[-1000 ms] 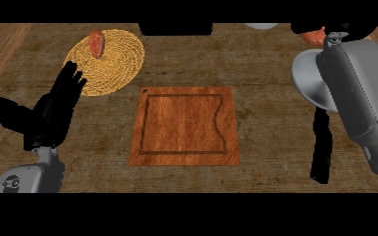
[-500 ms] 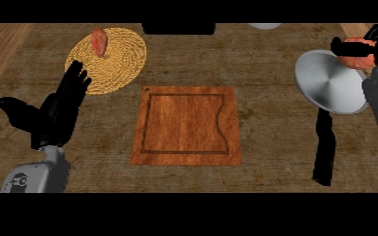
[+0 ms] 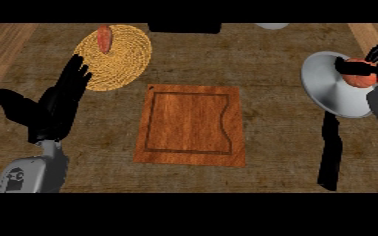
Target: Pick the squash from the cutting board and place it in the pan
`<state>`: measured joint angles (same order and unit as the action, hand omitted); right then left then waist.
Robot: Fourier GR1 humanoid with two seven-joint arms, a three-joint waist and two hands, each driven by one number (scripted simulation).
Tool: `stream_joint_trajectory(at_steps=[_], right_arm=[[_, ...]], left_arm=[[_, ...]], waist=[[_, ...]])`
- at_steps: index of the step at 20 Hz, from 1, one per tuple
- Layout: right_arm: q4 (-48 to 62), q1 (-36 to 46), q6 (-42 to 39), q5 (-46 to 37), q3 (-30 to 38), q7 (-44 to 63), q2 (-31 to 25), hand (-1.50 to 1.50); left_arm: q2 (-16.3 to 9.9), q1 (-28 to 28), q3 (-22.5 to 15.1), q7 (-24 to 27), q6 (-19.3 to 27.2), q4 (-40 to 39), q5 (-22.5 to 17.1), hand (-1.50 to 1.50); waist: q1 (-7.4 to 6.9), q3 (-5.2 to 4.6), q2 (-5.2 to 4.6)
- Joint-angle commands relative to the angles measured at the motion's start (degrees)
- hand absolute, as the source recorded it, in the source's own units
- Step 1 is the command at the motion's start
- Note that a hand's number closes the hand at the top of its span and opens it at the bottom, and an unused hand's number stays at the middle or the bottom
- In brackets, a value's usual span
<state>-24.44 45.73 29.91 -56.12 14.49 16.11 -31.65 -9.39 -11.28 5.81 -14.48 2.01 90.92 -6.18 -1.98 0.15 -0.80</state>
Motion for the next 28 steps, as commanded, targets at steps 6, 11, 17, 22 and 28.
stream_joint_trajectory(at_steps=[6,11,17,22,28], right_arm=[[10.6,-1.7,0.3,9.2,9.7,-5.9,-0.8,-1.5],[10.1,-0.5,2.0,12.5,12.5,-13.4,-0.6,-1.5],[3.7,-4.6,0.6,25.7,22.9,-26.6,-1.1,-1.5],[-1.6,-11.6,-6.5,36.6,30.7,-34.3,-0.7,-1.5],[-11.4,-21.6,-22.9,45.5,33.7,-39.3,-0.8,-1.5]], left_arm=[[2.9,2.4,-3.3,0.5,1.4,3.0,2.1,0.0],[1.4,0.4,-1.4,0.2,1.1,1.8,1.5,0.0],[-0.2,-0.5,1.1,0.8,1.1,-0.9,1.2,0.0],[0.1,0.5,1.2,-1.2,1.2,1.8,0.0,0.0],[-0.3,4.1,2.8,1.1,0.1,1.3,-0.8,0.0]], waist=[[-0.66,0.13,-0.24],[-0.5,0.13,-0.2],[1.86,0.03,0.43],[3.29,-0.04,1.16],[3.94,-0.23,1.45]])
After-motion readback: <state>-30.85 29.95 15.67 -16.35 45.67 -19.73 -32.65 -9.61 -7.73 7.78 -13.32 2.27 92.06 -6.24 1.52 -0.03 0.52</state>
